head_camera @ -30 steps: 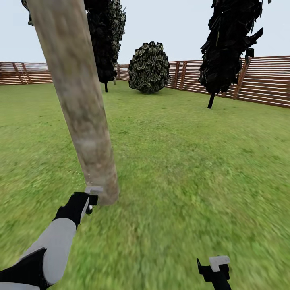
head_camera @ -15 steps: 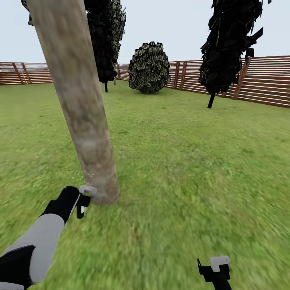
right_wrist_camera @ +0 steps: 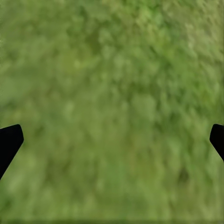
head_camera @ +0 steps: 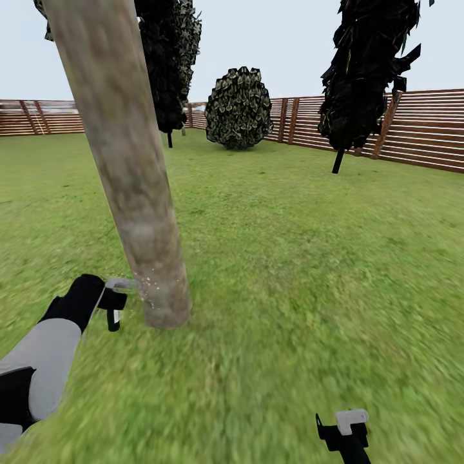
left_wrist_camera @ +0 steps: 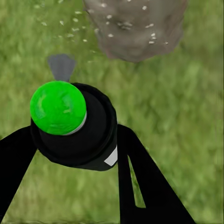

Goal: In the garden, pick up the pesticide atomizer on the floor and spray pesticide onto both trees until each tree trunk is fully covered.

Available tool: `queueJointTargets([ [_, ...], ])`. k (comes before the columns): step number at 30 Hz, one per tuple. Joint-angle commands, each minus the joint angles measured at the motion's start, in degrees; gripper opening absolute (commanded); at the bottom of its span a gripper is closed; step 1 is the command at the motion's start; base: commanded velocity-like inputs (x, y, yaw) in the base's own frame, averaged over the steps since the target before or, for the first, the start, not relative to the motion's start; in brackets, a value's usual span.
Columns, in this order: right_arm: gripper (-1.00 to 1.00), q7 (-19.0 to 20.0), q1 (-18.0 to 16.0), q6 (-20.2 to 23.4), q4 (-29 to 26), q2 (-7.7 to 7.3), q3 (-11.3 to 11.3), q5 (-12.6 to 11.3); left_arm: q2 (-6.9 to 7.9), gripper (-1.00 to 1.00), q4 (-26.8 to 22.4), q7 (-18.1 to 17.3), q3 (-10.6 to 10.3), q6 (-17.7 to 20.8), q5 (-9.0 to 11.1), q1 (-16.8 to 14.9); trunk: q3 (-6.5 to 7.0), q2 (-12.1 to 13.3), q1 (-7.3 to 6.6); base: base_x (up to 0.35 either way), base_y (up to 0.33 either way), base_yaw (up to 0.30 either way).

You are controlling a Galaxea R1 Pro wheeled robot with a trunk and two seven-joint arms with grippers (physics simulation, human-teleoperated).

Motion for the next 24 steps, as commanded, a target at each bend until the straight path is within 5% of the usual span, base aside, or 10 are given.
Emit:
queueJointTargets([
  [1,1.00,0.0,0.0,0.0,0.0,0.00,0.0,0.0,0.93,-1.00,0.0,0.0,0.0,0.2,0.6,-0.1,0.00,0.0,0.00,0.000,0.000,0.000],
  [11,1.00,0.0,0.0,0.0,-0.1,0.07,0.0,-0.1,0.64,-1.00,-0.1,0.0,-0.6,0.2,0.6,0.3,0.00,0.0,0.00,0.009,-0.020,0.075],
  [24,1.00,-0.1,0.0,0.0,-0.1,-0.06,0.0,-0.1,-1.62,-1.00,-0.2,0.4,-2.2,0.1,0.6,-0.1,0.00,0.0,0.00,0.093,-0.245,0.014],
])
